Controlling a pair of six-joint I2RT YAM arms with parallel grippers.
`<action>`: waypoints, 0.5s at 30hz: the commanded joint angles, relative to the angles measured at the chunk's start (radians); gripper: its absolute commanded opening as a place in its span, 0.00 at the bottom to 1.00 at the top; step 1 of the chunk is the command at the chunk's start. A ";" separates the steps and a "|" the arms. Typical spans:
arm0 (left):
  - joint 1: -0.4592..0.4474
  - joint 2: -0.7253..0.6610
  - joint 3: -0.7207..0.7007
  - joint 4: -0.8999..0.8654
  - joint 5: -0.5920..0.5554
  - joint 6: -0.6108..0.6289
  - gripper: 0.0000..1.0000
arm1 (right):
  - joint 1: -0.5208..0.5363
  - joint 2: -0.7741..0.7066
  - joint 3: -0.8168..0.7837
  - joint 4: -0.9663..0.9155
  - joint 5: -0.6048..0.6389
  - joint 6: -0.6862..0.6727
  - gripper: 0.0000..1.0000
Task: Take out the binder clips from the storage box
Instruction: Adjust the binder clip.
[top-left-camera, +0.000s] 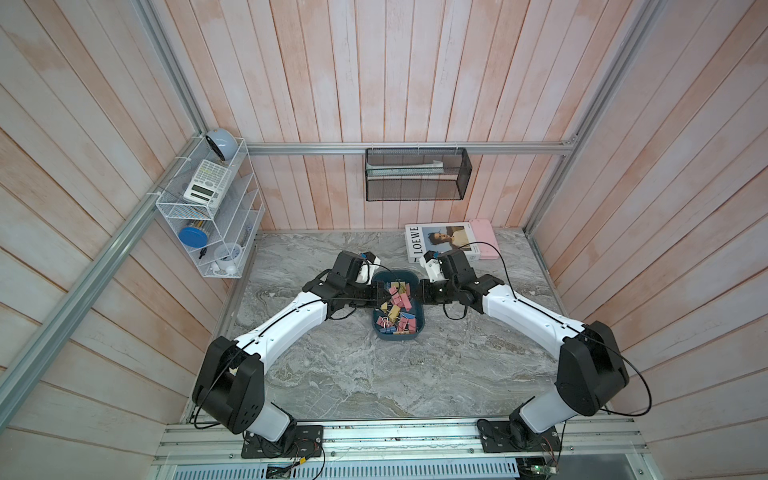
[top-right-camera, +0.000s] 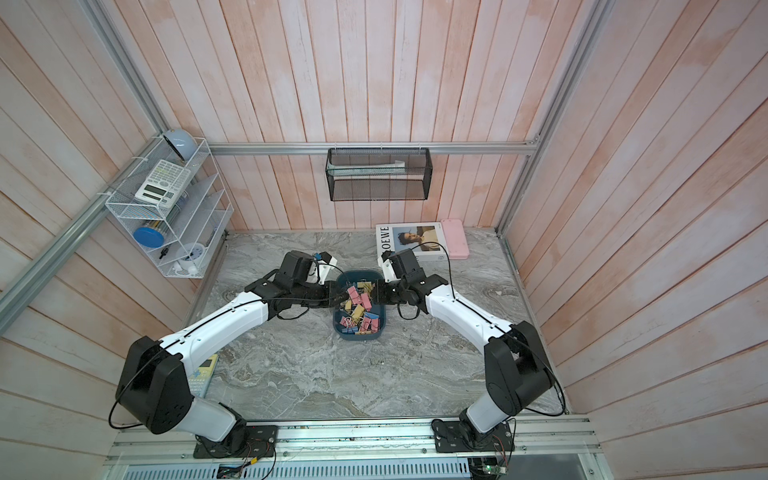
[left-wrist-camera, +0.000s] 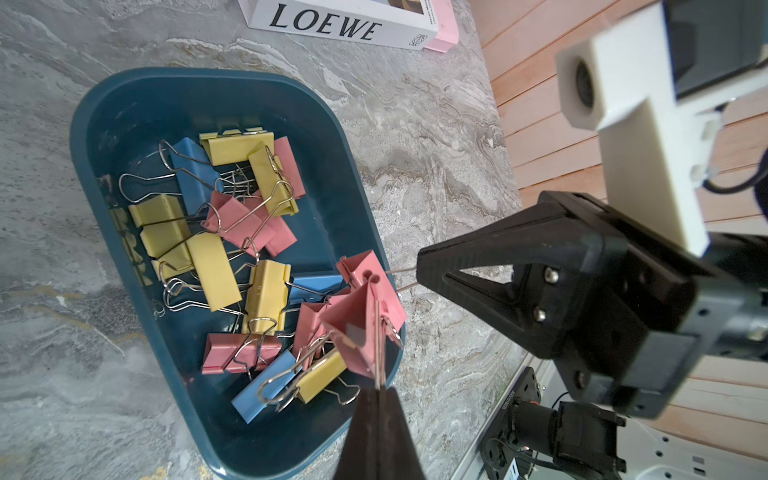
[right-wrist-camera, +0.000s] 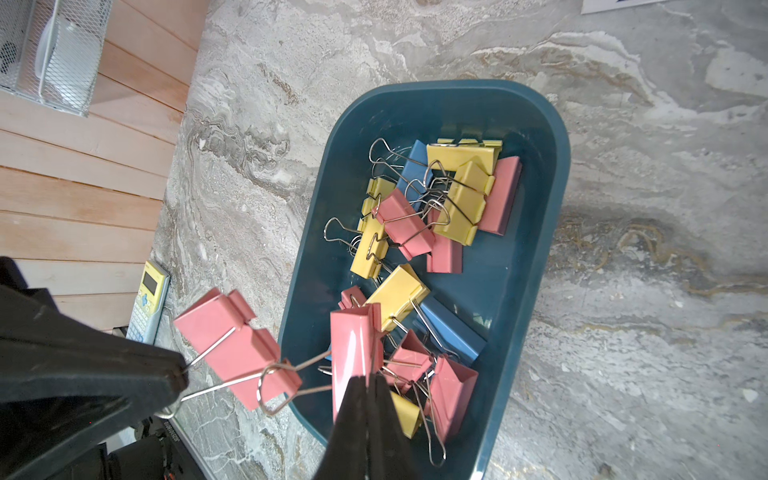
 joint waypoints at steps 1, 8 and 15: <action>-0.010 -0.011 -0.017 -0.049 -0.053 0.081 0.00 | 0.015 -0.052 0.028 0.062 -0.126 -0.027 0.00; -0.011 -0.062 -0.023 -0.072 -0.142 0.290 0.00 | 0.017 -0.017 0.086 -0.040 -0.190 -0.094 0.00; -0.022 -0.087 -0.019 -0.109 -0.156 0.448 0.00 | 0.026 0.005 0.131 -0.120 -0.170 -0.158 0.00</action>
